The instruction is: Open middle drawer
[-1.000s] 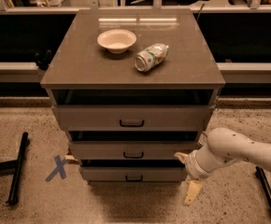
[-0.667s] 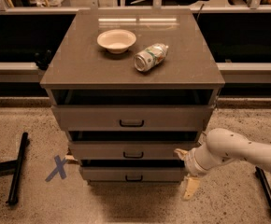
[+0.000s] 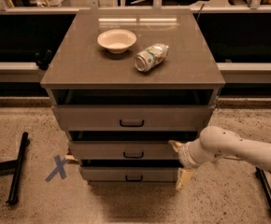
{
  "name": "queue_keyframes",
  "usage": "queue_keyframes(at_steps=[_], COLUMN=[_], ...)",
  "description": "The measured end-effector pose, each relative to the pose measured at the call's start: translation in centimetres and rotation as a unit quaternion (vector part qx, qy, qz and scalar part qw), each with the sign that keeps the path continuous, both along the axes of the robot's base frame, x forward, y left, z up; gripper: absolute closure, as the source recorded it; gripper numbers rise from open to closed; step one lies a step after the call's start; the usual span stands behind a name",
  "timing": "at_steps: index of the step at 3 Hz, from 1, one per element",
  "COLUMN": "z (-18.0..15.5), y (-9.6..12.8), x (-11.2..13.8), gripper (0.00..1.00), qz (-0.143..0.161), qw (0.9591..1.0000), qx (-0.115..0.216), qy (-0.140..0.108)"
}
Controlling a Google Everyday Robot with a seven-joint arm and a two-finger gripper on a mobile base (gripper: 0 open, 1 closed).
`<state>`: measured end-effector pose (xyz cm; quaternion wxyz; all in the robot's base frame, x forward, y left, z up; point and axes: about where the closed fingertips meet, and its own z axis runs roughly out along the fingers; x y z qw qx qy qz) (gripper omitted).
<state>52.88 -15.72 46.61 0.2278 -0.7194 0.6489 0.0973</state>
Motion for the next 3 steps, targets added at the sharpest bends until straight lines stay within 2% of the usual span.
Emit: queue_keyframes(at_steps=[2, 3], z=[-1.5, -2.9], y=[1.7, 1.9], x=[3.8, 5.5], gripper=[0.00, 0.00], qz=[0.004, -0.007], qw=[0.9998, 0.9996], qx=[-0.022, -0.027], qy=[-0.002, 0.009])
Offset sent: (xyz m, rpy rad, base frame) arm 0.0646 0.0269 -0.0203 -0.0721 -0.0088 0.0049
